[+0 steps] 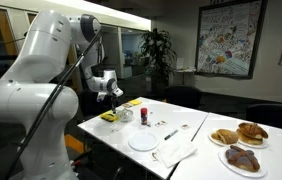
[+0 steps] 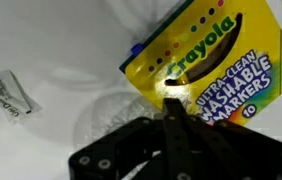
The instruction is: Move the glass object and the bottle on the table
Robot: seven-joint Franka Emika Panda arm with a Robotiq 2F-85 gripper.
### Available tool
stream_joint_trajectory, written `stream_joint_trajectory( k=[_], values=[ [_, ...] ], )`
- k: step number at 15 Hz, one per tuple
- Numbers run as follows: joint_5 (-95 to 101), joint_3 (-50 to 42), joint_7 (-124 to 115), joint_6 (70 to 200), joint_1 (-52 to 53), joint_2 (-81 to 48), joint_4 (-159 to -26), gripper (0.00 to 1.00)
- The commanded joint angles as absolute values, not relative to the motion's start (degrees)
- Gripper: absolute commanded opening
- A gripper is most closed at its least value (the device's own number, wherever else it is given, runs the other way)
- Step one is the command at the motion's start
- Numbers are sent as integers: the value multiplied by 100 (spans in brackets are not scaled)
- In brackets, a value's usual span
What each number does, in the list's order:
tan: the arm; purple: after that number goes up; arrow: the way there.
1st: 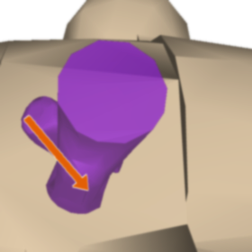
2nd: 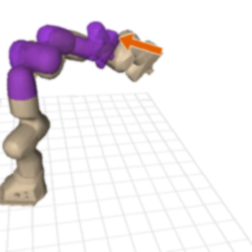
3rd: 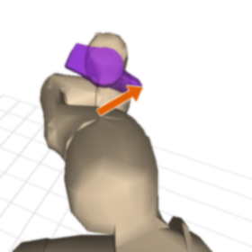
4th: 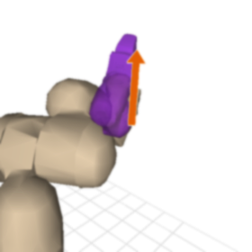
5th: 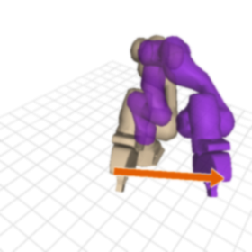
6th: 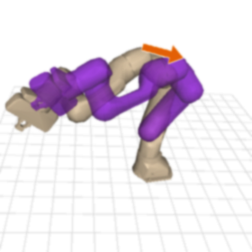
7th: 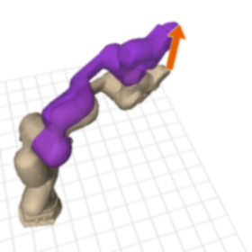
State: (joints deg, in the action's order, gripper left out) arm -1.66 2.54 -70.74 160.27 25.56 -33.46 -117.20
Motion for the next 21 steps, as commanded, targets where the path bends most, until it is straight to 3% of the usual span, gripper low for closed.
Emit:
stream_joint_trajectory(
  k=[1,21],
  values=[
    [-306,194,-7141,16121,2605,-3693,-11395,0],
    [753,-1413,-8423,16568,3478,-3674,-11873,0]
  ],
)
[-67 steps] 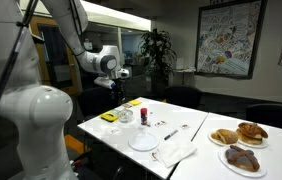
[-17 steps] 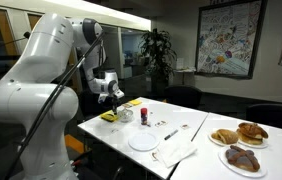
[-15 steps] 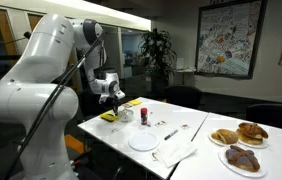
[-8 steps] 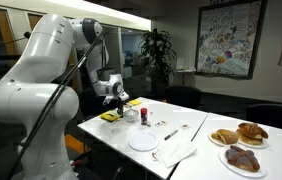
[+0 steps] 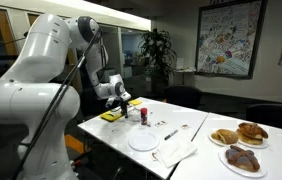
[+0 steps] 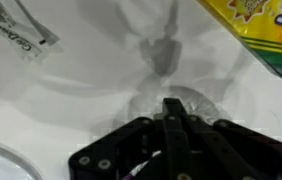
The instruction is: Move the glass object and the bottle on the table
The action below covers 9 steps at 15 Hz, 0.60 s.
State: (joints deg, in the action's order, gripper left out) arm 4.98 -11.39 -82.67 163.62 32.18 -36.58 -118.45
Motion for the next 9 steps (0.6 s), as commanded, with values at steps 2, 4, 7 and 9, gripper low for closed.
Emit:
stream_joint_trajectory(
  k=[2,4,7,9],
  values=[
    [846,-1531,-8417,16583,3586,-3690,-11840,0],
    [892,-1631,-8404,16597,3642,-3673,-11874,0],
    [922,-1788,-8390,16640,3660,-3618,-11995,0],
    [950,-1912,-8381,16671,3640,-3583,-12075,0]
  ],
)
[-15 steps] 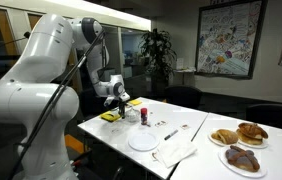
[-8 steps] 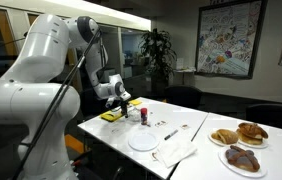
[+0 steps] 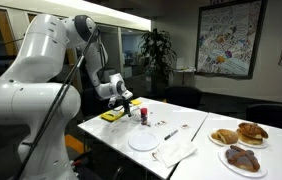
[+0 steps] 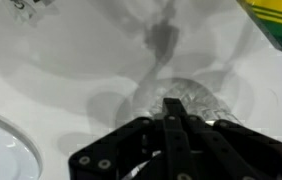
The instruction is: Move the glass object and the bottle on the table
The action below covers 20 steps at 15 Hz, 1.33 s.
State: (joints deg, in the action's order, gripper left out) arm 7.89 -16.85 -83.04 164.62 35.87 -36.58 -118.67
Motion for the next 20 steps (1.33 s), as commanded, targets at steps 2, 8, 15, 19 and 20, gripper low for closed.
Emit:
stream_joint_trajectory(
  k=[2,8,15,19,20],
  values=[
    [988,-2043,-8355,16681,3615,-3570,-12108,0],
    [963,-1977,-8177,16555,3549,-3620,-11900,0],
    [733,-1299,-8057,16081,3468,-3288,-11974,0],
    [835,-1294,-8428,15751,3604,-2795,-12272,0],
    [838,-1230,-8484,15669,3574,-2604,-12377,0]
  ],
)
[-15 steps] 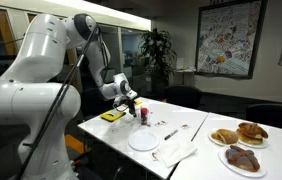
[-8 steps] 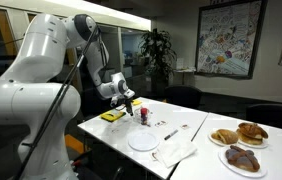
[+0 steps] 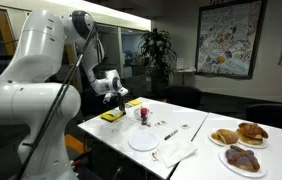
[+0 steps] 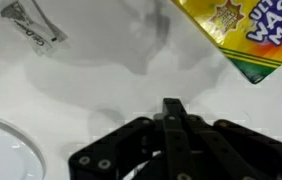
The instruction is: Move the glass object and the bottle on the table
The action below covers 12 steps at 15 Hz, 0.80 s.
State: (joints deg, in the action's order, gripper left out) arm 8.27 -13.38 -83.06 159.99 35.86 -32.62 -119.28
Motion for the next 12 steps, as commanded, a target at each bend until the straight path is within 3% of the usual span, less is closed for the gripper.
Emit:
stream_joint_trajectory(
  k=[1,3,12],
  values=[
    [894,-1219,-8585,15532,3589,-2389,-12480,26],
    [1007,-1137,-8796,15318,3542,-1976,-12684,33],
    [1749,-303,-9989,14592,2570,-196,-13961,97]
  ],
)
